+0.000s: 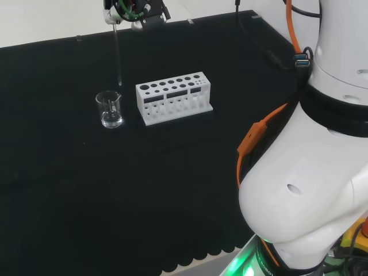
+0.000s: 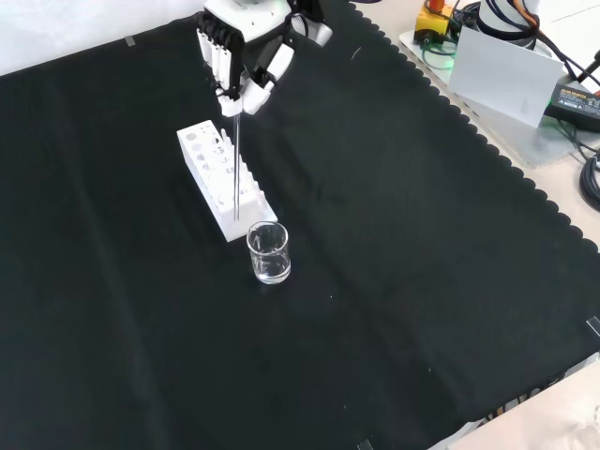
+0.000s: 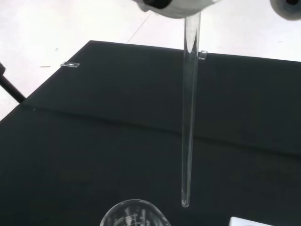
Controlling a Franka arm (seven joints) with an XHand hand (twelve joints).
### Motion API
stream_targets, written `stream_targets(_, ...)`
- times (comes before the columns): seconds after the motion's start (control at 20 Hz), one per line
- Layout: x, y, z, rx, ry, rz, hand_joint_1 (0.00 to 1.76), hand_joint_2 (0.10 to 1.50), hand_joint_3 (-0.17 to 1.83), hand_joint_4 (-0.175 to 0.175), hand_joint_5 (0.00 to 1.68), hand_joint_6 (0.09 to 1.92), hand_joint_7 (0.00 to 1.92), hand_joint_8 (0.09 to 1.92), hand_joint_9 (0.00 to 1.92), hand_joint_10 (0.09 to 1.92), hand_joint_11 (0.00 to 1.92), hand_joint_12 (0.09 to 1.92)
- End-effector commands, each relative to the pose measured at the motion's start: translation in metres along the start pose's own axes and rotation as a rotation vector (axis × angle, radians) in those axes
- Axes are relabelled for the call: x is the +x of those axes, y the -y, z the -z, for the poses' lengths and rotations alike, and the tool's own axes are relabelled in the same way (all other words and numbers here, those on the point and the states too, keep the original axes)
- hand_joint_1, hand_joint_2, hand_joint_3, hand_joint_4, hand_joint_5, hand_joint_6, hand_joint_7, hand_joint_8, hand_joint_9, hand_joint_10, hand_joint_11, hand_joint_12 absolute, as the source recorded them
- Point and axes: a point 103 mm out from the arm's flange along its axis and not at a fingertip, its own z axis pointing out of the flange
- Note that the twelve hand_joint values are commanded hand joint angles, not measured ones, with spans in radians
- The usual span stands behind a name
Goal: Put the glass rod back on the white test tube rack.
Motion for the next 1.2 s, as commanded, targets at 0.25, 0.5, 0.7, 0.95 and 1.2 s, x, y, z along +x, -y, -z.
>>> stream_targets(0.25,-0.017,0.001,0.0,0.004,-0.001,-0.03,1.33,1.03,-0.17,-0.175,1.45,0.09,1.5,0.34,1.84,0.16,1.58,0.63)
stream_targets(0.5,-0.029,0.001,-0.001,0.007,-0.002,-0.046,1.33,1.03,-0.17,-0.175,1.45,0.09,1.5,0.34,1.84,0.16,1.58,0.63)
stream_targets(0.7,-0.04,0.001,-0.001,0.01,0.001,-0.062,1.33,1.03,-0.17,-0.175,1.45,0.09,1.5,0.34,1.84,0.16,1.58,0.63)
stream_targets(0.95,-0.053,0.001,0.002,0.008,0.0,-0.078,1.33,1.03,-0.17,-0.175,1.45,0.09,1.5,0.34,1.84,0.16,1.58,0.63)
stream_targets(1.2,-0.069,0.002,0.003,0.012,0.008,-0.11,1.33,1.03,-0.17,-0.175,1.45,0.09,1.5,0.35,1.84,0.16,1.58,0.63)
